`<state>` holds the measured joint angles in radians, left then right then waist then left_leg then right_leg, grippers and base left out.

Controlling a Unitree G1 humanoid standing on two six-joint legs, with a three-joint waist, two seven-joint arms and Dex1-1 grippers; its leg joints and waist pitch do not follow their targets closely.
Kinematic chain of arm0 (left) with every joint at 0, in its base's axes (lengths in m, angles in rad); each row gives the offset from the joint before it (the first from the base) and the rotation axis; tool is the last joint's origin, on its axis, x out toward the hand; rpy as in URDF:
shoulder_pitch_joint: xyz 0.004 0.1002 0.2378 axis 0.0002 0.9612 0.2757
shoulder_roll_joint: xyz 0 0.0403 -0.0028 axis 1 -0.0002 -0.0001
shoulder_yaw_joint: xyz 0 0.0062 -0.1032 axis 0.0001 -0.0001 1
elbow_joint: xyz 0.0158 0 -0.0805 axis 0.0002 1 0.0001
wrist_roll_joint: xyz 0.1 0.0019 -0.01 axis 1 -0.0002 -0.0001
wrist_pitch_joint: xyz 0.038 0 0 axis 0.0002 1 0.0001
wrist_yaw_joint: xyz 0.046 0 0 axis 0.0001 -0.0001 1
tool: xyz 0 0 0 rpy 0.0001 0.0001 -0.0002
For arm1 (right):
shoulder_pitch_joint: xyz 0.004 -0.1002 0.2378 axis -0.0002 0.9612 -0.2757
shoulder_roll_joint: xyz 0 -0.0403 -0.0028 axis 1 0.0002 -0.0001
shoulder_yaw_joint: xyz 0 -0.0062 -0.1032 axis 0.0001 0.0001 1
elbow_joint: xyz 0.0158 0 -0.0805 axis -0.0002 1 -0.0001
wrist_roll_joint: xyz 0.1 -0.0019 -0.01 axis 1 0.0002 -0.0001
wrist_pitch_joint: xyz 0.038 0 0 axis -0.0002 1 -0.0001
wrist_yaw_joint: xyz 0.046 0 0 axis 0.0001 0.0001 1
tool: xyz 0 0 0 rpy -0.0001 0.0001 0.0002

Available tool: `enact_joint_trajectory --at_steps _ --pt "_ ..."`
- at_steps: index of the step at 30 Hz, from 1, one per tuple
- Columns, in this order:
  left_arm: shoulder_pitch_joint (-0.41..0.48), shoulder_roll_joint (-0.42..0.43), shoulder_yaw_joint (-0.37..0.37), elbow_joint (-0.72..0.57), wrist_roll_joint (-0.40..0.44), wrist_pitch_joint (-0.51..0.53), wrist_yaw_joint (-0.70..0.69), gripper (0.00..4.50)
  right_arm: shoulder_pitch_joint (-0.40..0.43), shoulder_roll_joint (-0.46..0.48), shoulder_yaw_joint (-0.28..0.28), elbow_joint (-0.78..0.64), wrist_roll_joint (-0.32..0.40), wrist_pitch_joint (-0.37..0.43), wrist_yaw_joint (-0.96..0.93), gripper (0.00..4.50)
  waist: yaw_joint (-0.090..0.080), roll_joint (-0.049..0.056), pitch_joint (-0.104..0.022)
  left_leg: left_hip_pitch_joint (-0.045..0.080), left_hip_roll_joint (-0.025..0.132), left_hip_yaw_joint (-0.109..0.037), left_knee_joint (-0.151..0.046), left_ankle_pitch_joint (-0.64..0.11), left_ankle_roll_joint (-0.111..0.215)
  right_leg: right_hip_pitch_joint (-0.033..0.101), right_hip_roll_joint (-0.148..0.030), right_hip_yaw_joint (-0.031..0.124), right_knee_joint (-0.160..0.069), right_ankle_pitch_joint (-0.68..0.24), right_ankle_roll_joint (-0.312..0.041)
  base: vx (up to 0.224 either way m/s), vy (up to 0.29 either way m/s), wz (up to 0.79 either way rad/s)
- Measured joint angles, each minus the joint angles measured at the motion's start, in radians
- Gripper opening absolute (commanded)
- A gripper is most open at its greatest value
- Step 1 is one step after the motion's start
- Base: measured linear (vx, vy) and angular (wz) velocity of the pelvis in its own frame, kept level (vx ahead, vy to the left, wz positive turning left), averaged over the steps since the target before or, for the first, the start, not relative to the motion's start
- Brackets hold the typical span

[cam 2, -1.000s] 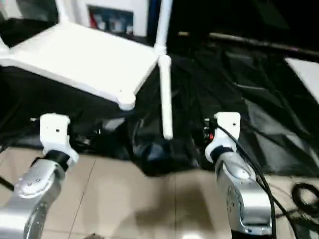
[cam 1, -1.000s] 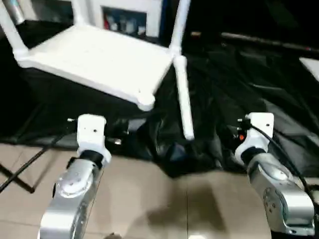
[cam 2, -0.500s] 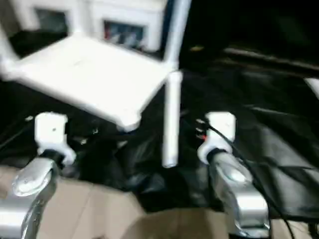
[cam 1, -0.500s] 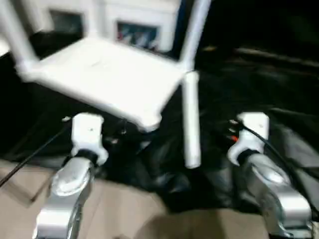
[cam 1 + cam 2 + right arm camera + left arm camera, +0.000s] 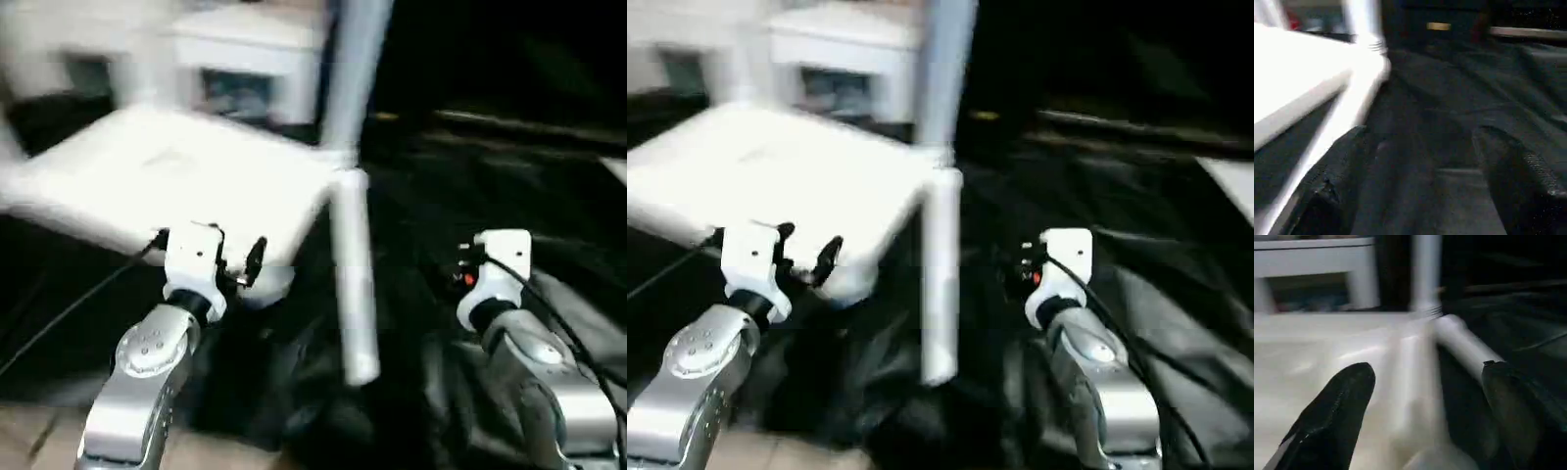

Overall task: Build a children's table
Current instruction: Pick table leg

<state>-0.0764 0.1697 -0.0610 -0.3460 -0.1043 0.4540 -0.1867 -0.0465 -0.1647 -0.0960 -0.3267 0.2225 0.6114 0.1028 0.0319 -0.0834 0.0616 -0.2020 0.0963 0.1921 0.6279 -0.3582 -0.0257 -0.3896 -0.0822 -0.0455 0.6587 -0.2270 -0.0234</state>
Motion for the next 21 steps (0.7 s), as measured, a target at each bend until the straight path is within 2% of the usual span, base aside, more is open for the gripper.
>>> enact_joint_trajectory --at_steps 1,2,3,4,5,6,7,8,9,10,12,14,15,16,18,21 --pt "-0.004 -0.022 -0.031 0.004 -0.005 0.000 -0.010 3.98 0.011 -0.006 -0.029 0.011 -0.002 0.001 -0.007 3.53 0.004 0.011 0.000 -0.026 -0.006 -0.041 0.062 -0.020 0.038 0.012 0.023 0.014 -0.003 -0.011 -0.006 0.203 -0.099 -0.14" --pt "-0.003 -0.021 -0.046 0.007 -0.015 0.002 -0.026 3.98 0.012 -0.007 -0.038 0.017 -0.003 0.006 -0.009 3.53 0.009 0.010 0.000 -0.053 -0.018 -0.065 0.111 -0.020 0.038 0.022 0.029 0.023 -0.008 -0.018 -0.008 0.223 -0.073 -0.03" --pt "-0.002 -0.011 -0.058 0.008 -0.030 0.008 -0.056 3.98 0.011 -0.010 -0.037 0.014 -0.003 0.010 -0.008 3.53 0.010 0.009 0.000 -0.088 -0.030 -0.085 0.138 -0.014 0.033 0.035 0.033 0.028 -0.014 -0.021 -0.014 0.317 -0.096 0.05" --pt "0.000 0.017 -0.082 0.008 -0.047 0.023 -0.101 3.98 0.010 -0.013 -0.033 0.012 -0.002 0.013 -0.005 3.53 0.018 0.011 -0.001 -0.129 -0.030 -0.096 0.127 0.017 0.029 0.053 0.041 0.030 -0.017 -0.031 -0.016 0.199 -0.061 0.06" --pt "0.002 0.038 -0.100 0.008 -0.057 0.040 -0.133 3.98 0.006 -0.017 -0.032 0.012 -0.001 0.017 -0.001 3.53 0.029 0.017 -0.002 -0.155 -0.023 -0.104 0.088 0.056 0.024 0.063 0.048 0.025 -0.015 -0.040 -0.019 0.165 -0.039 0.05" --pt "0.003 0.060 -0.119 0.010 -0.068 0.073 -0.172 3.98 -0.001 -0.027 -0.025 0.008 0.000 0.022 0.010 3.53 0.037 0.024 -0.003 -0.182 -0.004 -0.105 0.027 0.105 0.023 0.065 0.067 0.013 -0.013 -0.048 -0.021 0.072 -0.016 -0.03" --pt "0.001 0.081 -0.140 0.016 -0.079 0.103 -0.206 4.16 -0.015 -0.040 -0.016 0.004 0.002 0.028 0.020 3.60 0.046 0.063 -0.009 -0.199 0.027 -0.110 -0.025 0.196 0.012 0.070 0.090 -0.009 -0.003 -0.055 -0.012 0.158 0.019 -0.04" --pt "0.002 0.106 -0.160 0.037 -0.092 0.156 -0.245 4.34 -0.026 -0.042 0.002 0.007 0.002 0.040 0.038 3.62 0.049 0.058 -0.001 -0.211 0.045 -0.114 -0.011 0.213 -0.002 0.072 0.094 -0.019 0.009 -0.068 -0.009 0.126 0.047 -0.05" --pt "0.002 0.122 -0.166 0.056 -0.101 0.195 -0.266 4.34 -0.032 -0.048 0.015 0.006 0.004 0.044 0.050 3.62 0.047 0.052 -0.002 -0.218 0.046 -0.117 -0.005 0.207 0.007 0.061 0.091 -0.018 0.012 -0.070 -0.006 0.165 0.063 -0.06" --pt "-0.016 0.125 -0.171 0.044 -0.126 0.240 -0.289 4.37 -0.046 -0.071 0.022 0.010 0.004 0.057 0.063 3.62 0.049 0.043 -0.003 -0.224 0.042 -0.115 -0.003 0.204 0.011 0.050 0.084 -0.009 0.016 -0.070 -0.001 0.079 0.028 -0.06" --pt "-0.043 0.123 -0.172 0.044 -0.152 0.309 -0.301 4.44 -0.066 -0.098 0.022 0.016 0.004 0.067 0.079 3.62 0.048 0.041 -0.003 -0.223 0.036 -0.104 -0.004 0.204 0.011 0.037 0.062 0.002 0.022 -0.065 0.020 0.000 0.000 0.00" --pt "-0.063 0.097 -0.167 0.045 -0.180 0.380 -0.298 4.44 -0.067 -0.127 0.021 0.024 0.004 0.082 0.095 3.62 0.056 0.038 -0.002 -0.217 0.036 -0.087 -0.019 0.209 0.010 0.041 0.054 0.001 0.016 -0.062 0.018 0.000 0.000 0.00" --pt "-0.075 0.061 -0.165 0.052 -0.203 0.445 -0.280 4.44 -0.067 -0.147 0.019 0.033 0.002 0.097 0.109 3.62 0.056 0.039 0.000 -0.210 0.040 -0.074 -0.032 0.212 0.001 0.045 0.051 0.000 0.004 -0.055 0.015 0.000 0.000 0.00" --pt "-0.085 0.039 -0.160 0.062 -0.213 0.483 -0.264 4.44 -0.070 -0.165 0.020 0.042 0.002 0.107 0.121 3.62 0.057 0.039 0.003 -0.206 0.042 -0.066 -0.036 0.212 0.000 0.047 0.048 0.000 0.000 -0.050 0.015 -0.061 0.030 -0.06" --pt "-0.124 0.000 -0.138 0.089 -0.225 0.544 -0.232 4.44 -0.073 -0.197 0.029 0.046 0.001 0.131 0.142 3.62 0.052 0.043 0.011 -0.197 0.044 -0.060 -0.037 0.212 0.000 0.050 0.044 -0.002 -0.009 -0.045 0.022 -0.097 0.066 -0.14" --pt "-0.167 -0.018 -0.131 0.124 -0.225 0.585 -0.220 4.44 -0.076 -0.226 0.033 0.046 0.001 0.164 0.166 3.62 0.049 0.043 0.016 -0.195 0.044 -0.051 -0.041 0.212 0.000 0.049 0.033 -0.005 -0.013 -0.044 0.025 -0.042 0.038 -0.10"
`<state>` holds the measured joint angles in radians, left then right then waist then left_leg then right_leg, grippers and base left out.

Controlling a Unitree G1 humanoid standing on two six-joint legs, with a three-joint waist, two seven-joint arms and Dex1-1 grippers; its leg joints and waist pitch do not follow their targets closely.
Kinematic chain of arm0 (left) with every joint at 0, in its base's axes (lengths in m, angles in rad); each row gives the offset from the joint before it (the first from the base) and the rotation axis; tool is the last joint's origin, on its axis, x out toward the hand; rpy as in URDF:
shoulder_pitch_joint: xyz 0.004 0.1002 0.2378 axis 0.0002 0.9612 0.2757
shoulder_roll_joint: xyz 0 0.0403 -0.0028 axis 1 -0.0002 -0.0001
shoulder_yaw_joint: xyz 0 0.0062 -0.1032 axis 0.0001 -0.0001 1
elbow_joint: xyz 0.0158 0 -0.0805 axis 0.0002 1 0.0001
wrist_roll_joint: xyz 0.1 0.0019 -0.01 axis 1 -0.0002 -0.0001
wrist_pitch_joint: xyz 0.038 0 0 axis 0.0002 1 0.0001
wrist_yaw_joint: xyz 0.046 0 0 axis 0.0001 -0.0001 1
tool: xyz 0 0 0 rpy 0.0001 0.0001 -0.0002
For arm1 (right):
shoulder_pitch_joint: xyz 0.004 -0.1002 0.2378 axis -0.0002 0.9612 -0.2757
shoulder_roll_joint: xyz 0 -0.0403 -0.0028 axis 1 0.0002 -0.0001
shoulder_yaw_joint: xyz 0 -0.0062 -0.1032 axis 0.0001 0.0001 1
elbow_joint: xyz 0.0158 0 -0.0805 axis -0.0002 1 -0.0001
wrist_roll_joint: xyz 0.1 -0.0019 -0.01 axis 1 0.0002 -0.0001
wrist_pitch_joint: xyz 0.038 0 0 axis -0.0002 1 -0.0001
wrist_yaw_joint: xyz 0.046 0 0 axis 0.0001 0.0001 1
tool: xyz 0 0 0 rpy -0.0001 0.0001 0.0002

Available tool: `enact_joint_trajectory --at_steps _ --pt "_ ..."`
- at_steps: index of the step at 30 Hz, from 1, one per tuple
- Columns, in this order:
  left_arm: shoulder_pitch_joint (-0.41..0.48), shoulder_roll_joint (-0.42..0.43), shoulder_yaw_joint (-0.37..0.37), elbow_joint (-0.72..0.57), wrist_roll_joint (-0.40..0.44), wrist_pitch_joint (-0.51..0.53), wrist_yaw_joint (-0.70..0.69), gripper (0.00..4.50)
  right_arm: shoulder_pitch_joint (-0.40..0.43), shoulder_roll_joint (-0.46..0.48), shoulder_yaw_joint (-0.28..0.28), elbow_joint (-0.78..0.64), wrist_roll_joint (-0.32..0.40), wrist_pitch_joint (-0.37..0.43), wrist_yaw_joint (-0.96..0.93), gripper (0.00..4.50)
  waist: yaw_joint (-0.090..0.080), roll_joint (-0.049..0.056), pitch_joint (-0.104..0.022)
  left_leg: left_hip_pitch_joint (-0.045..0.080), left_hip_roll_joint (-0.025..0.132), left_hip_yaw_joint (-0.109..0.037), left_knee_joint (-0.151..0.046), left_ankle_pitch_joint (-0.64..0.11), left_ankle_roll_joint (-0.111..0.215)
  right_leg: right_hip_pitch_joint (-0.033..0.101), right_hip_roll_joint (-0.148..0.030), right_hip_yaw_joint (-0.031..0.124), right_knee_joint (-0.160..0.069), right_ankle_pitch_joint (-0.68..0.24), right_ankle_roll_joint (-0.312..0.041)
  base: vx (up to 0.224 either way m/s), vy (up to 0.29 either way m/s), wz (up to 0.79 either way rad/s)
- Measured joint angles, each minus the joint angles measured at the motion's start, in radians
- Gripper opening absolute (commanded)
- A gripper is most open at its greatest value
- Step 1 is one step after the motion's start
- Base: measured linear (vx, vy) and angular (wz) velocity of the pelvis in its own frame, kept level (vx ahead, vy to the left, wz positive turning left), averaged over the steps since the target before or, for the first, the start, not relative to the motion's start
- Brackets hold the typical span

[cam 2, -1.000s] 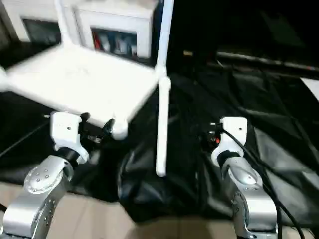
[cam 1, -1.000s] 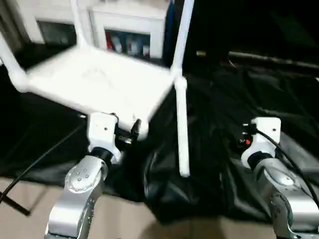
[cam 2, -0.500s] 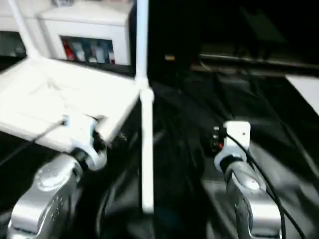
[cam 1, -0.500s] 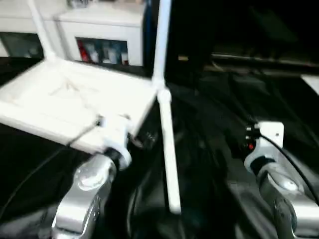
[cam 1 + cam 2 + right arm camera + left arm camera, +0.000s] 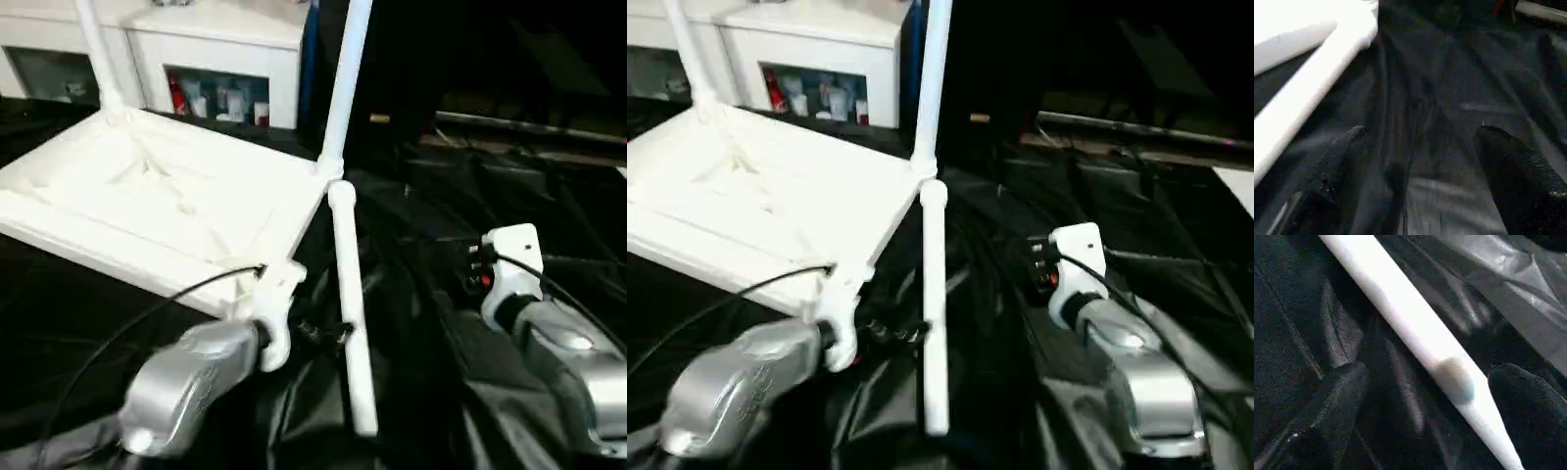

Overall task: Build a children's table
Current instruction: Pick table leg

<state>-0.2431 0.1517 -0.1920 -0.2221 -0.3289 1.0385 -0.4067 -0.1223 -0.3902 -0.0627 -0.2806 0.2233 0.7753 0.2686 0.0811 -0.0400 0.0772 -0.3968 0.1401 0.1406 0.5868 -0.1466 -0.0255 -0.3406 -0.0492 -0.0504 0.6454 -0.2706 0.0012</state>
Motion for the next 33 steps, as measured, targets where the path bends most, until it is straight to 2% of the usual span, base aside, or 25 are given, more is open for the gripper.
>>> enact_joint_trajectory --at_steps 2,5,10,13,14,17,19,23,29,33 --pt "-0.018 -0.008 0.002 0.009 0.001 0.017 0.007 4.44 -0.007 -0.020 0.004 0.000 -0.001 0.014 0.004 3.62 -0.003 -0.002 0.005 0.000 -0.002 0.006 0.000 0.000 0.000 -0.005 -0.009 -0.002 0.000 0.004 0.006 0.000 0.000 0.00" --pt "-0.048 -0.023 0.004 0.018 0.001 0.057 0.021 4.44 -0.025 -0.044 0.008 -0.001 0.000 0.031 0.025 3.62 -0.005 -0.002 0.010 0.000 -0.002 0.006 0.000 0.000 0.000 -0.007 -0.010 -0.003 -0.007 0.004 0.006 0.000 0.000 0.00" --pt "-0.076 -0.035 -0.046 0.040 0.002 0.101 0.035 4.44 -0.031 -0.076 0.017 -0.017 -0.002 0.047 0.045 3.62 -0.003 -0.002 0.012 -0.002 -0.002 0.008 -0.002 0.000 0.001 -0.006 -0.011 -0.002 -0.023 0.013 0.010 0.000 0.000 0.00" --pt "-0.085 -0.039 -0.070 0.042 0.019 0.086 0.042 4.44 -0.037 -0.076 0.024 -0.020 -0.001 0.057 0.044 3.62 -0.004 -0.003 0.013 -0.007 -0.001 0.009 -0.002 0.000 0.002 -0.009 -0.012 -0.002 -0.035 0.041 0.014 0.000 0.000 0.00" --pt "-0.090 -0.036 -0.075 0.041 0.030 0.068 0.043 4.44 -0.038 -0.076 0.025 -0.021 -0.002 0.058 0.044 3.62 -0.004 -0.003 0.013 -0.006 -0.001 0.009 -0.003 -0.001 0.003 -0.009 -0.012 -0.002 -0.035 0.041 0.015 0.000 0.000 0.00" --pt "-0.121 0.015 -0.115 0.033 0.114 -0.100 0.051 4.44 -0.050 -0.077 0.025 -0.021 -0.003 0.054 0.043 3.62 -0.003 -0.006 0.015 -0.007 0.000 0.012 -0.011 -0.001 0.003 -0.015 -0.012 -0.002 -0.035 0.042 0.016 0.000 0.000 0.00" --pt "-0.124 0.037 -0.117 -0.001 0.143 -0.199 0.048 4.44 -0.060 -0.077 0.024 -0.021 -0.003 0.043 0.043 3.62 -0.002 -0.005 0.015 -0.007 0.001 0.015 -0.015 0.000 0.004 -0.020 -0.012 -0.002 -0.035 0.046 0.010 0.000 0.000 0.00" --pt "-0.105 0.053 -0.119 -0.066 0.151 -0.276 0.042 4.44 -0.065 -0.052 0.022 -0.019 -0.001 0.015 0.042 3.62 0.000 -0.005 0.014 -0.009 0.006 0.019 -0.017 0.001 0.006 -0.025 -0.010 -0.002 -0.034 0.042 0.005 0.000 0.000 0.00" --pt "-0.064 0.082 -0.120 -0.082 0.162 -0.241 0.048 4.44 -0.065 0.004 0.028 0.021 0.001 -0.032 0.034 3.62 0.010 0.004 0.014 -0.008 0.007 0.025 -0.017 0.000 0.007 -0.025 -0.010 -0.001 -0.034 0.041 0.003 0.000 0.000 0.00" --pt "-0.066 0.093 -0.104 -0.084 0.137 -0.168 0.032 4.44 -0.079 0.018 0.049 0.039 0.000 -0.052 0.036 3.62 0.022 0.018 0.016 -0.006 0.007 0.029 -0.016 0.000 0.007 -0.025 -0.011 0.002 -0.033 0.044 0.003 0.000 0.000 0.00"
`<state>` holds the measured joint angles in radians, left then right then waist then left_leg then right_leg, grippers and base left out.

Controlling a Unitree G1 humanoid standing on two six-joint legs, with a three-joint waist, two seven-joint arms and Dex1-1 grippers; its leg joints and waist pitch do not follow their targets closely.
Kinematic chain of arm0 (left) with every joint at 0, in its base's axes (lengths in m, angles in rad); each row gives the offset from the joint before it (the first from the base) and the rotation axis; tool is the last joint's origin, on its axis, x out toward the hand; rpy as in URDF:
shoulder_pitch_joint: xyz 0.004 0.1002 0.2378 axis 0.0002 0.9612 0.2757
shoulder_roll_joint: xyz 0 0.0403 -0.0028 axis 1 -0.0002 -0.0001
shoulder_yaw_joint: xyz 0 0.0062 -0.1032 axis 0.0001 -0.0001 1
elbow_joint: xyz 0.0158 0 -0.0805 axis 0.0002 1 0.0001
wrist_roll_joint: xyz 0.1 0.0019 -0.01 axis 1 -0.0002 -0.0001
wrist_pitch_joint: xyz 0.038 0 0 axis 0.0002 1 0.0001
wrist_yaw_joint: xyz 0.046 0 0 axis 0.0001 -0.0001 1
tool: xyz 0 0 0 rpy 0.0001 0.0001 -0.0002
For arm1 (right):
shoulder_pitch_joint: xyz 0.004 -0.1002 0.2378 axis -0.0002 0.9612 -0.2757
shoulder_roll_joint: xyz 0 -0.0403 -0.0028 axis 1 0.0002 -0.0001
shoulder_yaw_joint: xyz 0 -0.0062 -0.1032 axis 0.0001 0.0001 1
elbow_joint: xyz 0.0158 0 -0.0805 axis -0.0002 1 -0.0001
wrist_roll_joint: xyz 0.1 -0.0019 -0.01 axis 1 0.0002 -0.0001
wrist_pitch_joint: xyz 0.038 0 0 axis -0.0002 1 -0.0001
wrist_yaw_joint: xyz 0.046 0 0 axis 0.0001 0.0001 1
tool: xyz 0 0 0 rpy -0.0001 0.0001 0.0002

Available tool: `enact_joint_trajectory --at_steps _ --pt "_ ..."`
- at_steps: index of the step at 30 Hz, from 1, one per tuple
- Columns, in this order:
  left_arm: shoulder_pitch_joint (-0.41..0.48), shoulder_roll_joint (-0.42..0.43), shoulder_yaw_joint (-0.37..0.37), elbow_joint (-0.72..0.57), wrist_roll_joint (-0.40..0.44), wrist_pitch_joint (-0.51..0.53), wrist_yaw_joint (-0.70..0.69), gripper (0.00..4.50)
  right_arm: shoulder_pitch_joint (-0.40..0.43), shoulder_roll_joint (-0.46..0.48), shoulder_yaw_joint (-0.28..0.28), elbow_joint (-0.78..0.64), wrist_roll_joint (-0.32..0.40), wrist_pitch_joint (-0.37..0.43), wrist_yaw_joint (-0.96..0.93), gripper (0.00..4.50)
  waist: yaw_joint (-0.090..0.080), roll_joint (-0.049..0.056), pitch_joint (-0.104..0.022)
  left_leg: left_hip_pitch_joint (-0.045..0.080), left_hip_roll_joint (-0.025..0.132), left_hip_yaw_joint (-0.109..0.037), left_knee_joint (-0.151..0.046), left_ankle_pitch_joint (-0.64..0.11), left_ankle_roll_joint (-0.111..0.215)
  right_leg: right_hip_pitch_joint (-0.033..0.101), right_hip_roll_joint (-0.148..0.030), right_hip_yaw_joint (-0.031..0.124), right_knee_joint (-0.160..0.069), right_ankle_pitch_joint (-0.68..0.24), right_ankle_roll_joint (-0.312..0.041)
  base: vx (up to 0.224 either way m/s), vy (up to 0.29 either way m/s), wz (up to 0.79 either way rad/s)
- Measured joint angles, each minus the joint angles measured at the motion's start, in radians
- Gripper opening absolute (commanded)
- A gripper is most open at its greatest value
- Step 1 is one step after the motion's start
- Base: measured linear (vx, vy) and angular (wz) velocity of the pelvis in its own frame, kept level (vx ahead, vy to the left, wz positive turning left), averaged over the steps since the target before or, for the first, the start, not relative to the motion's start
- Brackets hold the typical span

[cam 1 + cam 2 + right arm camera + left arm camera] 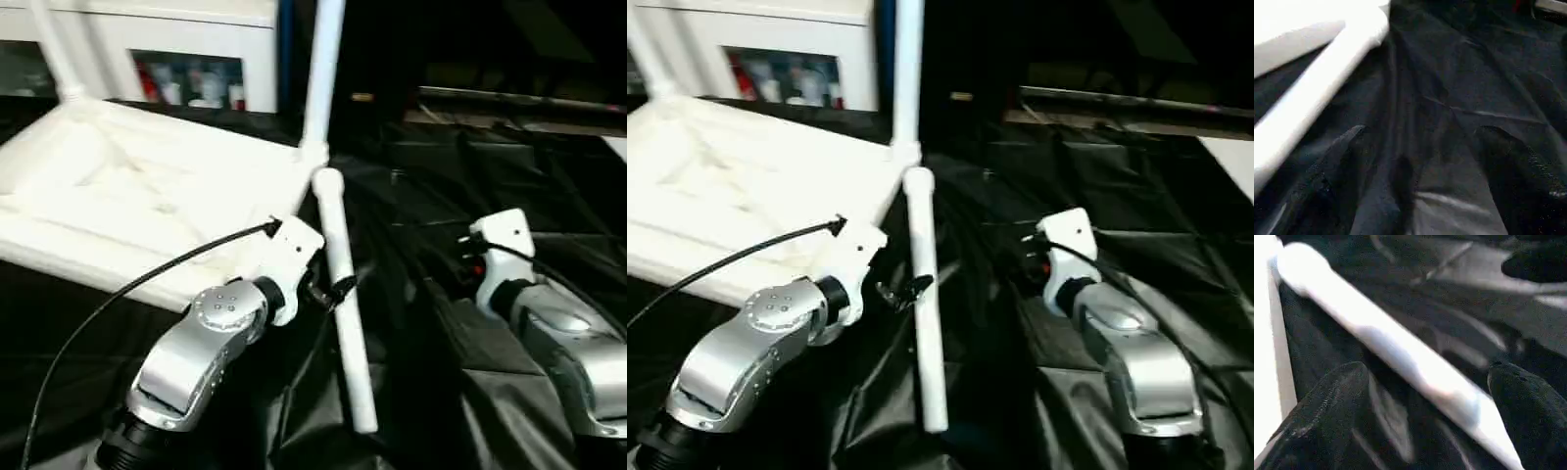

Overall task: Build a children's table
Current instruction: Pick table leg

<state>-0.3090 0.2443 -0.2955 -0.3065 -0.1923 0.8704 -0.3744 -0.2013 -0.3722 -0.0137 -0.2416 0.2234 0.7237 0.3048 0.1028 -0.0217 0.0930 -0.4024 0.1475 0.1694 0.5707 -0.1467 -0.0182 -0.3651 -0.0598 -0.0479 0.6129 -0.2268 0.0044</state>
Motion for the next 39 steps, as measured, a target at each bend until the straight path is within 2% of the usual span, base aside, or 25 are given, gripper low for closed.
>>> enact_joint_trajectory --at_steps 2,7,10,12,14,18,22,25,28,30,34,39 --pt "-0.001 0.008 0.008 -0.006 -0.025 0.036 -0.017 4.44 0.000 0.000 0.013 0.020 -0.002 -0.009 0.006 3.62 0.008 0.006 0.000 0.001 0.000 0.000 0.000 0.000 0.000 0.000 0.000 0.001 0.000 0.002 0.000 0.000 0.000 0.00" --pt "-0.009 0.028 0.030 -0.047 -0.117 0.181 -0.087 4.44 -0.006 0.007 0.035 0.063 -0.025 -0.033 0.014 3.62 0.020 0.029 -0.004 0.001 0.000 0.001 0.000 0.001 -0.001 -0.001 0.000 0.001 0.002 0.004 -0.001 0.000 0.000 0.00" --pt "-0.021 0.032 0.025 -0.051 -0.128 0.197 -0.104 4.44 -0.008 0.007 0.048 0.072 -0.030 -0.042 0.019 3.62 0.030 0.035 -0.005 0.001 0.000 0.001 0.000 0.001 -0.002 -0.002 0.000 0.001 0.004 0.004 -0.001 0.000 0.000 0.00" --pt "-0.031 0.042 0.003 -0.046 -0.120 0.187 -0.108 4.44 -0.008 0.006 0.048 0.074 -0.030 -0.052 0.022 3.62 0.037 0.036 -0.006 0.001 0.001 0.001 0.000 0.001 -0.002 -0.002 0.000 0.001 0.004 0.004 -0.001 0.000 0.000 0.00" --pt "-0.057 0.066 -0.048 -0.029 -0.078 0.129 -0.117 4.44 -0.010 0.006 0.049 0.081 -0.031 -0.058 0.024 3.62 0.042 0.036 -0.006 0.001 0.001 0.000 0.000 0.001 -0.002 -0.002 0.000 0.001 0.004 0.004 0.000 0.000 0.000 0.00" --pt "-0.078 0.108 -0.137 -0.003 -0.034 0.041 -0.171 4.44 -0.024 0.006 0.054 0.090 -0.036 -0.062 0.032 3.62 0.044 0.036 -0.007 0.001 0.001 0.001 0.001 0.001 -0.002 -0.002 0.000 0.002 0.003 0.004 0.000 0.000 0.000 0.00" --pt "-0.085 0.108 -0.193 0.025 -0.029 0.023 -0.214 4.44 -0.029 0.005 0.061 0.090 -0.041 -0.072 0.035 3.62 0.044 0.036 -0.007 0.001 0.001 0.002 0.002 0.001 -0.002 -0.002 0.000 0.002 0.004 0.004 0.000 0.000 0.000 0.00" --pt "-0.099 0.082 -0.189 0.057 -0.044 0.025 -0.226 4.44 -0.033 0.001 0.062 0.100 -0.042 -0.077 0.045 3.62 0.045 0.036 -0.008 0.001 0.001 0.002 0.003 0.001 -0.002 -0.002 0.000 0.002 0.005 0.004 0.000 0.000 0.000 0.00" --pt "-0.100 0.031 -0.136 0.070 -0.093 0.057 -0.227 4.44 -0.038 -0.009 0.061 0.101 -0.043 -0.080 0.051 3.62 0.045 0.036 -0.008 0.001 0.002 0.002 0.006 0.001 -0.002 -0.002 0.000 0.002 0.007 0.004 0.000 0.000 0.000 0.00" --pt "-0.100 0.026 -0.120 0.070 -0.106 0.056 -0.228 4.44 -0.039 -0.025 0.069 0.101 -0.049 -0.086 0.067 3.62 0.045 0.036 -0.008 0.001 0.002 0.002 0.007 0.001 -0.002 -0.002 0.000 0.002 0.009 0.004 0.000 0.000 0.000 0.00" --pt "-0.092 0.099 -0.089 0.072 -0.092 0.038 -0.231 4.44 -0.009 -0.114 0.112 0.100 -0.070 -0.098 0.147 3.62 0.046 0.034 -0.009 0.002 0.003 0.002 0.008 0.001 -0.002 -0.002 0.000 0.002 0.012 0.004 0.000 0.000 0.000 0.00" --pt "-0.057 0.176 -0.015 0.041 -0.098 0.058 -0.249 4.44 0.049 -0.151 0.175 0.090 -0.060 -0.087 0.247 3.62 0.044 0.033 -0.010 0.002 0.003 0.003 0.011 0.001 -0.002 -0.002 0.000 0.002 0.014 0.004 0.000 0.000 0.000 0.00"
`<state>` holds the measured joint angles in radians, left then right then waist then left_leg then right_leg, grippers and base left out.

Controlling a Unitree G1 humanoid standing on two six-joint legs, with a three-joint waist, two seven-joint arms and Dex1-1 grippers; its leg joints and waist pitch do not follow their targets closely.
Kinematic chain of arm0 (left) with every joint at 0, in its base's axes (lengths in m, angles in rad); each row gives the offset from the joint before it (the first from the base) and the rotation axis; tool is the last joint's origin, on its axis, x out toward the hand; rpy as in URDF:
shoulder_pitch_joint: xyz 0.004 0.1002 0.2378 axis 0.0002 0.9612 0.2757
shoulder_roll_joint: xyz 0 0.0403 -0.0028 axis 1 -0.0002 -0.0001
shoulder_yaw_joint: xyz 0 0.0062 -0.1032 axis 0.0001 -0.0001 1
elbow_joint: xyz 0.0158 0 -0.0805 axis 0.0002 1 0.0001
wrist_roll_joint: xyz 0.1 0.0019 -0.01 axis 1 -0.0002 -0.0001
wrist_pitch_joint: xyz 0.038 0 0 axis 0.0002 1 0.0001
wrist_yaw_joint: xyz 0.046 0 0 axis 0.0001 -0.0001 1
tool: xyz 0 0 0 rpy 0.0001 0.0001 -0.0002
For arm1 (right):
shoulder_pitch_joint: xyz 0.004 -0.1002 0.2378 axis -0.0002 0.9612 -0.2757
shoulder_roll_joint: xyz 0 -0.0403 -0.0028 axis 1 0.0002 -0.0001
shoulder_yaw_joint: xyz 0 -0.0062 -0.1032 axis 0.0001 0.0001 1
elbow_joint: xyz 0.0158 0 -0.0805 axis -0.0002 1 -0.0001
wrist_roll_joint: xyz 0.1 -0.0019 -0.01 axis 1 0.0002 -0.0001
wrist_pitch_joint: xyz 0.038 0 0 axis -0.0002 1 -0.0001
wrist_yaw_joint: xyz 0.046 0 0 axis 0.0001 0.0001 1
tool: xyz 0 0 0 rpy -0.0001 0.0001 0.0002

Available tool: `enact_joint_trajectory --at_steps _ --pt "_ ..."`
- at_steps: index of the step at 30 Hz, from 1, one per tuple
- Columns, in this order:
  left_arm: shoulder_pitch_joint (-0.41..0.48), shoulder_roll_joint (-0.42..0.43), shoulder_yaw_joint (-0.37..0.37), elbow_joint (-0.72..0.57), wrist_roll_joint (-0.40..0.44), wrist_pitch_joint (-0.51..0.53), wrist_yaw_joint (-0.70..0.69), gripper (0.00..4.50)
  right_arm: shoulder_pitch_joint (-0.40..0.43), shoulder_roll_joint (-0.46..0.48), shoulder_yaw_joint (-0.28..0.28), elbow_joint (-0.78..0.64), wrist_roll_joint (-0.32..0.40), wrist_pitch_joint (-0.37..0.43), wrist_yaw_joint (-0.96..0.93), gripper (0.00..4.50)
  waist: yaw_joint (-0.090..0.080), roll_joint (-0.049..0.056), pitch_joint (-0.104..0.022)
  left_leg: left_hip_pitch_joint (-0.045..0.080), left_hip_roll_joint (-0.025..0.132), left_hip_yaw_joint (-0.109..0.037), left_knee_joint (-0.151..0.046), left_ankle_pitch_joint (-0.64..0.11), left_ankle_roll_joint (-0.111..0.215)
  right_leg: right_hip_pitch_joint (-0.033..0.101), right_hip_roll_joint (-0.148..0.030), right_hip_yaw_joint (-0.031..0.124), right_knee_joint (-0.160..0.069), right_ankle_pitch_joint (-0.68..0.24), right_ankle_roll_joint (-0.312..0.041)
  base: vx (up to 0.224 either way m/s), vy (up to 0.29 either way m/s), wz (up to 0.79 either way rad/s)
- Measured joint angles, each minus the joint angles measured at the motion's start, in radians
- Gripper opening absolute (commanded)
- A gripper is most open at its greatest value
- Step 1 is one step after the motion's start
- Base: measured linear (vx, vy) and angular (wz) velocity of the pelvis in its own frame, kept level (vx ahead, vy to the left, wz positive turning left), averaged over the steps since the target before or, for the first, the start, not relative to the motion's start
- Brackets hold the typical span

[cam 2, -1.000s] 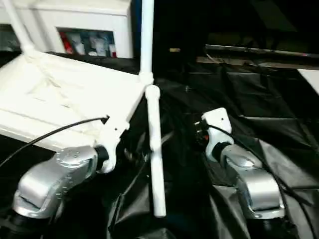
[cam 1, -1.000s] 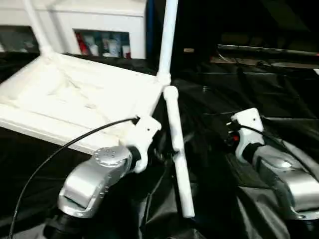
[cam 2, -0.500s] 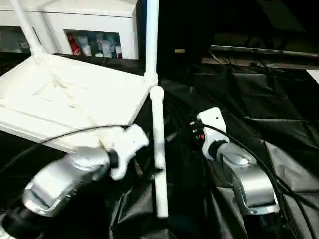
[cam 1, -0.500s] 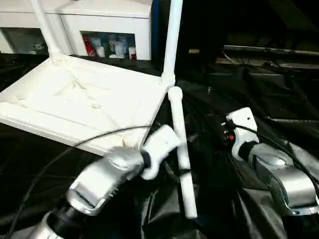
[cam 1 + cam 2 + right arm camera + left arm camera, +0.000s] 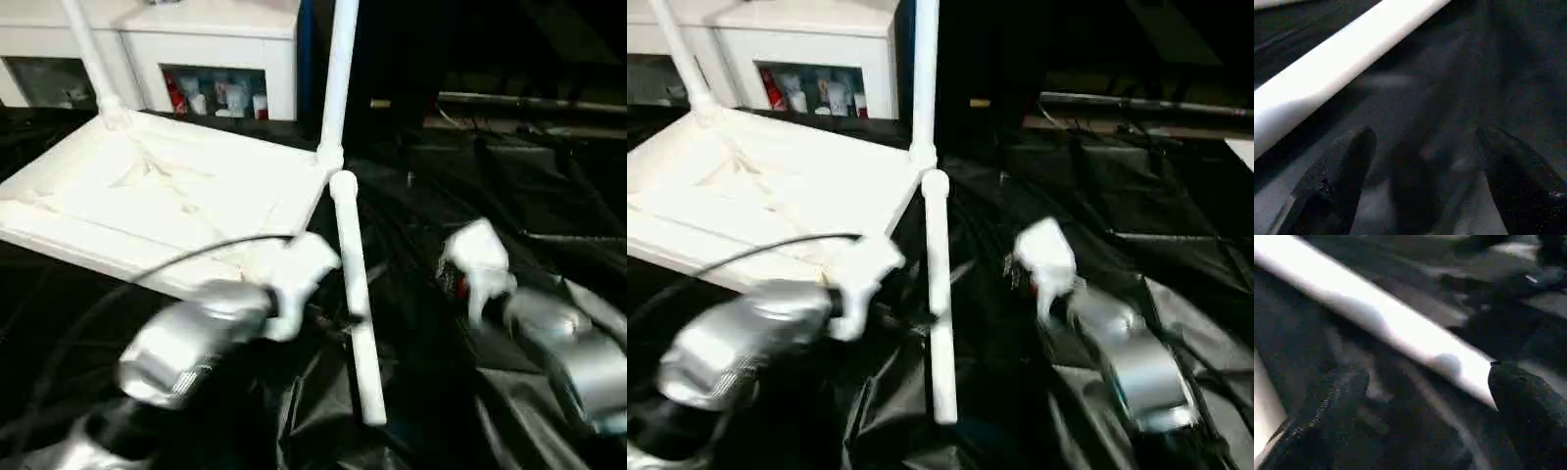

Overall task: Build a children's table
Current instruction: Pick table leg

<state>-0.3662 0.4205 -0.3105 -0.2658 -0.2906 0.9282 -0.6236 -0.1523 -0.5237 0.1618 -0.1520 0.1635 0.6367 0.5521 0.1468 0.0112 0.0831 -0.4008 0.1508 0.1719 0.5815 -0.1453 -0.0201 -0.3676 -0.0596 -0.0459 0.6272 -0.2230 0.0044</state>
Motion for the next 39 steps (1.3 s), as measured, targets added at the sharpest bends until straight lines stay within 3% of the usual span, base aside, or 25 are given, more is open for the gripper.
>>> enact_joint_trajectory --at_steps 9,13,18,22,25,27,31,34,39 --pt "0.031 0.116 0.043 -0.041 -0.056 0.068 -0.072 4.44 0.003 -0.009 0.047 -0.072 0.064 0.025 0.112 3.62 0.005 -0.006 -0.003 0.000 0.001 0.000 0.005 0.000 0.000 0.001 0.000 0.000 0.003 0.000 0.000 0.000 0.000 0.00" --pt "0.041 0.149 0.056 -0.057 -0.070 0.072 -0.106 4.44 0.006 -0.033 0.106 -0.086 0.067 0.035 0.164 3.62 0.008 -0.008 -0.004 0.000 0.001 0.000 0.005 0.000 0.000 0.001 0.000 0.000 0.003 0.000 0.000 0.000 0.000 0.00" --pt "0.069 0.219 0.058 -0.087 -0.066 -0.056 -0.176 4.44 0.007 -0.045 0.121 -0.095 0.059 0.027 0.177 3.62 0.015 -0.012 -0.007 0.001 0.001 0.000 0.005 0.000 0.000 0.001 0.000 0.000 0.003 -0.002 0.004 0.000 0.000 0.00" --pt "0.128 0.241 0.092 -0.112 -0.080 -0.208 -0.274 4.44 -0.003 0.020 -0.014 -0.112 0.175 0.049 0.177 3.62 0.019 -0.011 -0.006 0.001 0.001 0.000 0.005 0.000 0.000 0.000 0.000 0.000 0.003 -0.002 0.003 0.000 0.000 0.00" --pt "0.139 0.280 0.105 -0.127 -0.089 -0.251 -0.330 4.44 -0.020 -0.005 -0.077 -0.125 0.223 0.051 0.191 3.62 0.024 -0.013 -0.008 0.002 0.002 0.000 0.005 0.000 0.000 0.000 0.000 0.000 0.003 -0.002 0.003 0.000 0.000 0.00" --pt "0.162 0.325 0.105 -0.130 -0.088 -0.286 -0.374 4.44 -0.017 -0.061 -0.078 -0.121 0.216 0.050 0.212 3.62 0.025 -0.013 -0.008 0.003 0.002 0.001 0.005 0.000 0.000 0.001 0.000 0.001 0.003 -0.002 0.004 0.000 0.000 0.00" --pt "0.181 0.358 0.080 -0.107 -0.059 -0.405 -0.428 4.44 0.004 -0.176 -0.045 -0.095 0.127 0.004 0.263 3.62 0.027 -0.013 -0.008 0.003 0.002 0.001 0.004 0.000 0.000 0.000 0.000 0.001 0.003 -0.003 0.005 0.000 0.000 0.00" --pt "0.199 0.359 0.064 -0.069 -0.017 -0.478 -0.444 4.44 0.032 -0.188 0.003 -0.087 0.097 -0.013 0.287 3.62 0.023 -0.013 -0.008 0.006 0.002 0.001 0.003 0.000 0.000 0.001 0.000 0.001 0.003 -0.003 0.005 0.000 0.000 0.00" --pt "0.201 0.359 0.049 -0.060 0.013 -0.516 -0.443 4.44 0.038 -0.164 0.054 -0.093 0.102 -0.012 0.297 3.62 0.019 -0.014 -0.008 0.010 0.003 0.001 0.003 0.000 0.000 0.001 0.000 0.001 0.003 -0.002 0.004 0.000 0.000 0.00"
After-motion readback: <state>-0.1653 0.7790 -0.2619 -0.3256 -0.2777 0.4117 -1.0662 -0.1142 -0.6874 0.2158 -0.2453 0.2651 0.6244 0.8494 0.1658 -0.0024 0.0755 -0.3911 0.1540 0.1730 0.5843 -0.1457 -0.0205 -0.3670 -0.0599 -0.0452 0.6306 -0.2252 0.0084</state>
